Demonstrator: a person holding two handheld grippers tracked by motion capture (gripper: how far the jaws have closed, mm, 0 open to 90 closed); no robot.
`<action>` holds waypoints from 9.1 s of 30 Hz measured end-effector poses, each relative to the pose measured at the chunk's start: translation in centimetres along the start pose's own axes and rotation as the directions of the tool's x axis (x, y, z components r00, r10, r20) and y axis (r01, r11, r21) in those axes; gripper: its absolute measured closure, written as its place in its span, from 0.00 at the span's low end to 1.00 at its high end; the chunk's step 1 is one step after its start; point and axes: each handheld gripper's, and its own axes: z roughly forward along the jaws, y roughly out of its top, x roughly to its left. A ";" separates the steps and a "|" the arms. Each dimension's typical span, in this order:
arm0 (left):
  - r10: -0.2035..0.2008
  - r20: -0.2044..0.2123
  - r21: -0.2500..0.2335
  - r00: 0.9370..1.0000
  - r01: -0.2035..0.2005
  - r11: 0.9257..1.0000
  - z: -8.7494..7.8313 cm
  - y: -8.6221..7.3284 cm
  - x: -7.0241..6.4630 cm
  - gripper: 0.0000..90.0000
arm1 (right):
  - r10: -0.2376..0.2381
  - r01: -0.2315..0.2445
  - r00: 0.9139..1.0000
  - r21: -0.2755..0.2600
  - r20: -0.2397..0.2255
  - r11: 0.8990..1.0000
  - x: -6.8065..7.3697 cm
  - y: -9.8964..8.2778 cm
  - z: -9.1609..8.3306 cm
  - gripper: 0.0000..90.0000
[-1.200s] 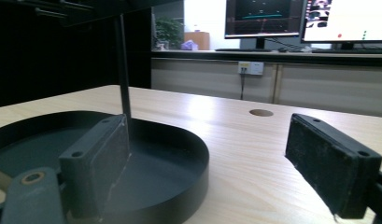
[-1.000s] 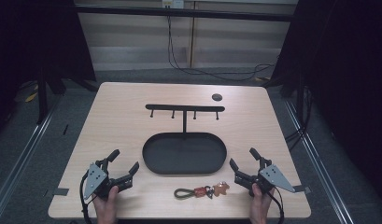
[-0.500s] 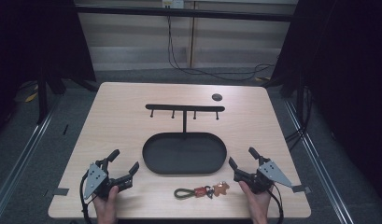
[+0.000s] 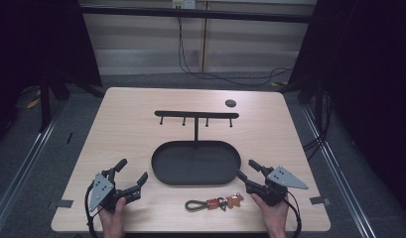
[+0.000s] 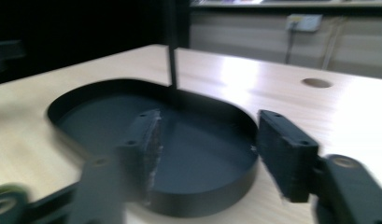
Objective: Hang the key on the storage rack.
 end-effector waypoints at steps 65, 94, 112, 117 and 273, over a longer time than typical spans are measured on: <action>0.001 0.001 0.000 1.000 -0.001 1.000 0.0 0.0 0.0 0.18 | 0.023 0.261 0.872 0.504 -0.490 0.823 6.5 5.3 7.4 0.63; 0.000 0.000 0.001 1.000 0.000 1.000 0.0 0.0 0.0 0.18 | 0.002 0.410 0.835 0.623 -0.551 0.666 8.6 2.7 10.0 0.83; 0.001 0.001 0.000 1.000 -0.001 1.000 0.0 0.0 0.0 0.18 | -0.084 0.519 0.807 0.634 -0.585 0.574 9.9 2.8 10.5 0.94; 0.001 0.001 0.000 1.000 -0.001 1.000 0.0 0.0 0.0 0.18 | -0.098 0.524 0.817 0.661 -0.568 0.538 10.2 3.2 10.9 0.95; -0.004 0.017 -0.008 1.000 0.004 1.000 0.0 0.0 0.0 0.18 | -0.179 0.418 0.905 0.723 -0.387 0.550 1.9 24.2 16.7 0.88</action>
